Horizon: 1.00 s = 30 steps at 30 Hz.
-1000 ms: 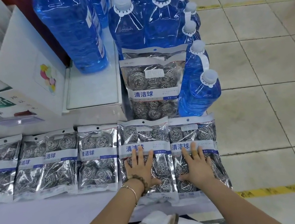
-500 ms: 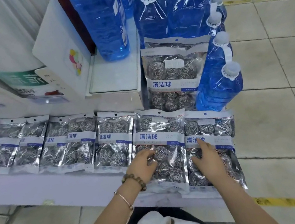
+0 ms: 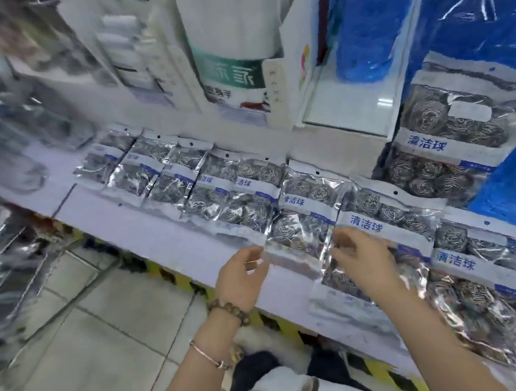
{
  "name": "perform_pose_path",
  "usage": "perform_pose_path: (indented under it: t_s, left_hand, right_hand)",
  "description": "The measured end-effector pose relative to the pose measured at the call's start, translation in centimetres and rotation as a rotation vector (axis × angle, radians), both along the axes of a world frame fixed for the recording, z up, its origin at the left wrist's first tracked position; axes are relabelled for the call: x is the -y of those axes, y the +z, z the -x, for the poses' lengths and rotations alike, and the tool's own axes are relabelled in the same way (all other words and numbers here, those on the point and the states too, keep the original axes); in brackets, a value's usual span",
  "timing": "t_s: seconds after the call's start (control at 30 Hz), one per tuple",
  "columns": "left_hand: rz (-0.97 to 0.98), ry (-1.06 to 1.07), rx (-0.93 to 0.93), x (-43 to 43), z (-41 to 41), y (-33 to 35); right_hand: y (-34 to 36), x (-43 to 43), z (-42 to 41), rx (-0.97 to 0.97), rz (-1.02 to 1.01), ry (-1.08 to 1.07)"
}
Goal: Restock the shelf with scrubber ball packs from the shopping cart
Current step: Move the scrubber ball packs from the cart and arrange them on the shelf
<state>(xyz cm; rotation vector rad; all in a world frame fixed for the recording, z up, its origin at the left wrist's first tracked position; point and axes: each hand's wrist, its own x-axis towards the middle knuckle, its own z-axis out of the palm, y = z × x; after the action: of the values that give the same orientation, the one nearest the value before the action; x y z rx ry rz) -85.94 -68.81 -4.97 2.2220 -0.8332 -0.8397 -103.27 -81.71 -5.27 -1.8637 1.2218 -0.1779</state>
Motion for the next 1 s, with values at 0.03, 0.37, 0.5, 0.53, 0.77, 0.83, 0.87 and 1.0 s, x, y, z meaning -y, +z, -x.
perform_pose_path:
  t_s: [0.03, 0.37, 0.5, 0.53, 0.77, 0.83, 0.87, 1.0]
  left_hand:
    - [0.017, 0.042, 0.0, -1.2, -1.0, 0.4]
    - [0.089, 0.397, -0.033, -17.4, -14.8, 2.3]
    - [0.11, 0.578, -0.017, -24.2, -19.4, 2.6]
    - [0.114, 0.626, -0.019, -25.8, -20.3, 2.6]
    - [0.068, 0.902, 0.005, -35.5, -24.1, 1.3]
    - [0.064, 0.979, 0.0, -37.3, -24.9, 0.9]
    - [0.063, 1.009, -0.005, -38.0, -25.5, 0.8]
    - [0.057, 1.109, -0.015, -39.9, -28.5, 0.6]
  right_hand:
    - [0.0, -0.7, -1.4, 0.014, 0.003, 0.03]
    - [1.2, -11.9, -19.5, 0.06, 0.022, 0.374]
    - [2.0, -17.7, -27.6, 0.12, 0.035, 0.533]
    - [2.2, -19.2, -29.4, 0.128, 0.027, 0.57]
    - [2.6, -26.3, -38.4, 0.086, 0.034, 0.852]
    - [2.4, -27.4, -40.6, 0.06, 0.085, 0.931]
    - [2.3, -27.8, -41.7, 0.051, 0.102, 0.964]
    - [2.0, -29.3, -46.7, 0.045, 0.128, 1.043]
